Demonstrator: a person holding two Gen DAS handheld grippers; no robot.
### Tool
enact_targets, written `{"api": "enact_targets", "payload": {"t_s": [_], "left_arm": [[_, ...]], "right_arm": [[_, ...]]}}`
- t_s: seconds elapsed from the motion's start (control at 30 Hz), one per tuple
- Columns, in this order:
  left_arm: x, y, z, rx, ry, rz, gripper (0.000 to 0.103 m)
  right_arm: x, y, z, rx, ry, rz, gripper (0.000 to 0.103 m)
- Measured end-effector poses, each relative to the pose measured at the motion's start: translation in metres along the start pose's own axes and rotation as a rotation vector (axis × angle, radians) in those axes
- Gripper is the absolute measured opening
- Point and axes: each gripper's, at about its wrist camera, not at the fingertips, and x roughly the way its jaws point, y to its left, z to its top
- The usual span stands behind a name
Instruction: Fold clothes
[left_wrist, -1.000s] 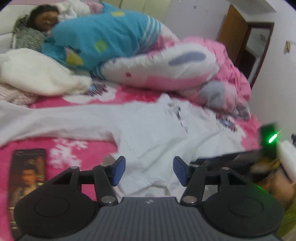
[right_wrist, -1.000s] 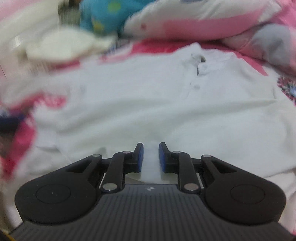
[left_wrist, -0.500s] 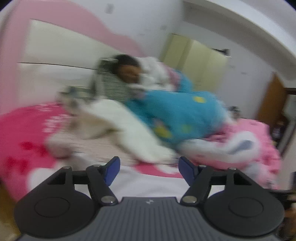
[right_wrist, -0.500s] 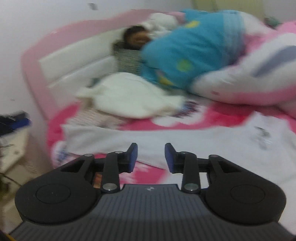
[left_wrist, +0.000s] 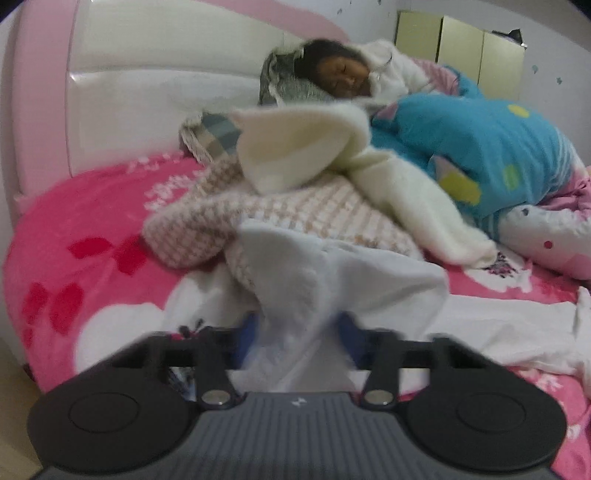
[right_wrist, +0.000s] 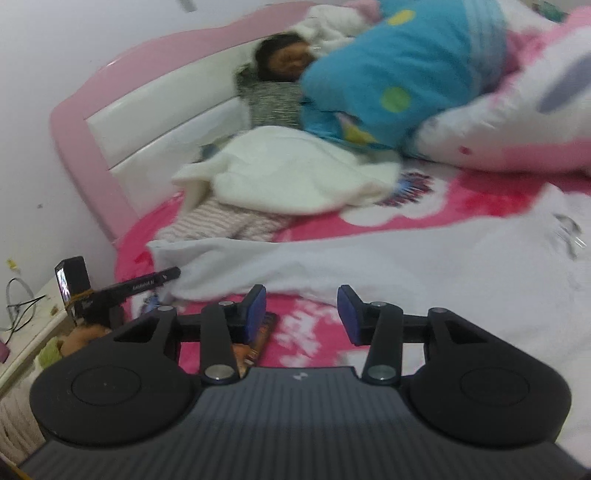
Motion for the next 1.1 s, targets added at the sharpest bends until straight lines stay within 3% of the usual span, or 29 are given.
{"api": "enact_targets", "payload": {"t_s": [0.1,0.2,0.33,0.5,0.63,0.7,0.77,0.8,0.83,0.9,1.03,1.1], "left_arm": [[0.003,0.006,0.006,-0.085,0.032,-0.010,0.002],[-0.023,0.000,0.019,-0.123,-0.024,-0.057,0.002],[-0.072,-0.040,0.047,-0.131,-0.125,-0.184,0.002],[-0.144,-0.145,0.072,-0.028,-0.273,-0.435,0.002],[-0.191,-0.256,0.058,0.143,-0.291,-0.648,0.003],[-0.203,-0.312,0.035,0.220,-0.223,-0.764,0.004],[-0.209,-0.360,0.000,0.303,-0.141,-0.854,0.013],[-0.209,-0.380,-0.026,0.360,-0.102,-0.881,0.026],[-0.209,-0.398,-0.053,0.419,-0.063,-0.906,0.052],[-0.209,-0.431,-0.108,0.544,0.004,-0.942,0.073],[-0.202,-0.445,-0.198,0.764,0.065,-0.896,0.072],[-0.200,-0.429,-0.209,0.767,0.090,-0.916,0.072]], "right_arm": [[-0.020,-0.018,-0.015,0.053,-0.010,-0.057,0.042],[-0.040,-0.036,-0.031,0.105,-0.030,-0.101,0.042],[-0.068,-0.060,-0.053,0.181,-0.074,-0.138,0.042],[-0.110,-0.090,-0.082,0.281,-0.155,-0.178,0.042],[-0.159,-0.112,-0.107,0.350,-0.245,-0.225,0.042],[-0.184,-0.121,-0.121,0.371,-0.279,-0.266,0.042],[-0.209,-0.128,-0.137,0.387,-0.301,-0.324,0.043],[-0.220,-0.131,-0.145,0.395,-0.309,-0.355,0.045],[-0.229,-0.135,-0.154,0.404,-0.313,-0.384,0.047],[-0.244,-0.145,-0.174,0.439,-0.311,-0.436,0.050],[-0.257,-0.166,-0.210,0.534,-0.277,-0.518,0.050],[-0.256,-0.169,-0.216,0.551,-0.277,-0.501,0.050]]}}
